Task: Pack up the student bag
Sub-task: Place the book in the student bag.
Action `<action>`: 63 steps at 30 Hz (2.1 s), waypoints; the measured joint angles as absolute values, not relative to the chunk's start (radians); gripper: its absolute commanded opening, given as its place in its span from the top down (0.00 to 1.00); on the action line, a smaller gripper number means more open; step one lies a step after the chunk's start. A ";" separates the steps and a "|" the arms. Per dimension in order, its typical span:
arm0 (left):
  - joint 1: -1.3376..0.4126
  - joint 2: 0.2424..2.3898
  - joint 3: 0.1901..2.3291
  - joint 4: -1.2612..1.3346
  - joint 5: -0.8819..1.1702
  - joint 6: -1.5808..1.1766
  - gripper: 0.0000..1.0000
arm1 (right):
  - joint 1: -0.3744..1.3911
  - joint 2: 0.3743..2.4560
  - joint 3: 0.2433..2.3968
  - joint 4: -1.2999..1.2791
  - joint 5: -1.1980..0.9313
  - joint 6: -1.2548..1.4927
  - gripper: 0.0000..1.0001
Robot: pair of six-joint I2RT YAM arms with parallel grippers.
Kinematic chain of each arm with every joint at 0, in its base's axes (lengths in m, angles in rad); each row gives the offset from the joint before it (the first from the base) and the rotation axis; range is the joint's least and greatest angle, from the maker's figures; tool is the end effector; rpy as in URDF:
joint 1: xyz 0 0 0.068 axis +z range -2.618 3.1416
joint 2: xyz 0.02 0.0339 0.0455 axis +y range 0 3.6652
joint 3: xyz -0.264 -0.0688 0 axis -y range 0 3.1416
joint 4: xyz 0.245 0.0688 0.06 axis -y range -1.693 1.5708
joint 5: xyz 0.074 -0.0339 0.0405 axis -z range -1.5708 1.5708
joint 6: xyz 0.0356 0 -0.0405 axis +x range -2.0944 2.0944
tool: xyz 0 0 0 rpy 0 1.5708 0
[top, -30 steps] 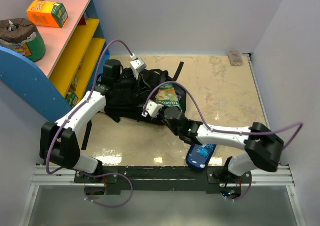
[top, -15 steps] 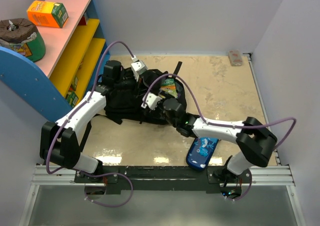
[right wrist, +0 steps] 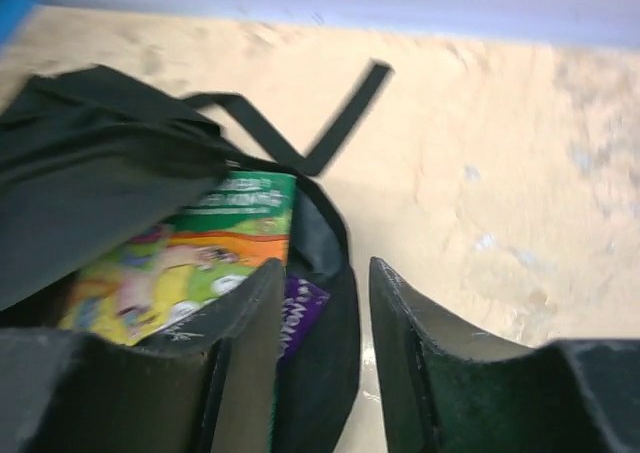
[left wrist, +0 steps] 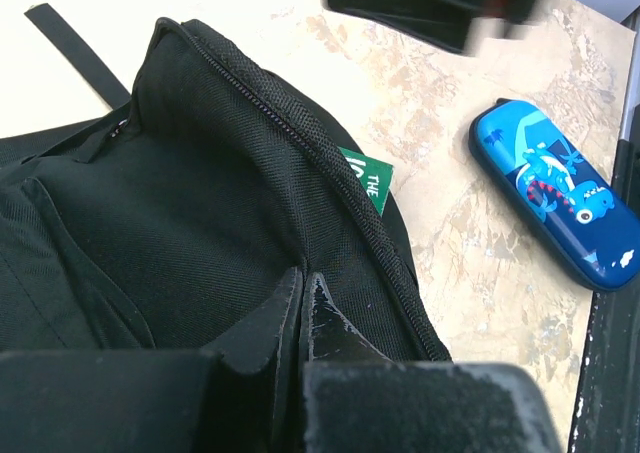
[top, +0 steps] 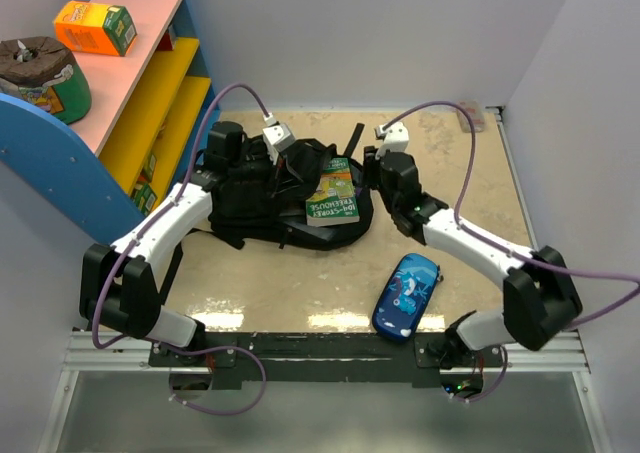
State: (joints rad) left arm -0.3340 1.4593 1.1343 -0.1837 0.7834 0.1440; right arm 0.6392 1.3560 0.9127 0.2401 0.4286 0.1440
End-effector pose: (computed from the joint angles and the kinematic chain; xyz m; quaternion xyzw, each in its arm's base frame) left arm 0.3022 -0.1315 0.3062 0.3765 0.7285 -0.3721 0.4347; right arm 0.2616 0.1760 0.2991 -0.0554 0.7673 0.0832 0.6335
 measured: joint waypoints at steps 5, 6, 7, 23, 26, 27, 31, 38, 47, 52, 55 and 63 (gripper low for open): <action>-0.334 1.459 1.135 -0.190 0.788 0.151 1.00 | 0.517 1.567 1.025 0.152 0.373 0.287 0.95; -0.334 1.459 1.135 -0.192 0.789 0.150 1.00 | 0.503 1.618 1.069 0.134 0.358 0.314 0.96; -0.334 1.459 1.135 -0.192 0.790 0.150 1.00 | 0.493 1.668 1.117 0.120 0.341 0.340 0.99; -0.334 1.459 1.135 -0.211 0.797 0.184 1.00 | 0.469 1.987 1.391 -0.004 0.218 0.546 1.00; -0.334 1.459 1.135 -0.211 0.798 0.186 1.00 | 0.469 1.987 1.386 -0.021 0.216 0.568 1.00; -0.334 1.459 1.135 -0.211 0.798 0.187 1.00 | 0.469 1.987 1.386 -0.028 0.216 0.574 1.00; -0.334 1.459 1.135 -0.211 0.799 0.187 1.00 | 0.469 1.991 1.386 -0.039 0.189 0.588 1.00; -0.334 1.459 1.135 -0.211 0.800 0.187 1.00 | 0.506 2.038 1.455 -0.021 0.134 0.600 1.00; -0.334 1.459 1.135 -0.212 0.807 0.187 1.00 | 0.540 2.039 1.450 0.025 0.088 0.624 0.83; -0.334 1.459 1.135 -0.212 0.806 0.188 1.00 | 0.503 1.784 1.192 0.041 0.138 0.639 1.00; -0.334 1.459 1.135 -0.212 0.806 0.188 1.00 | 0.492 1.595 1.088 0.048 0.158 0.654 1.00; -0.334 1.456 1.135 -0.212 0.801 0.195 1.00 | 0.678 1.296 0.794 0.110 0.204 0.718 1.00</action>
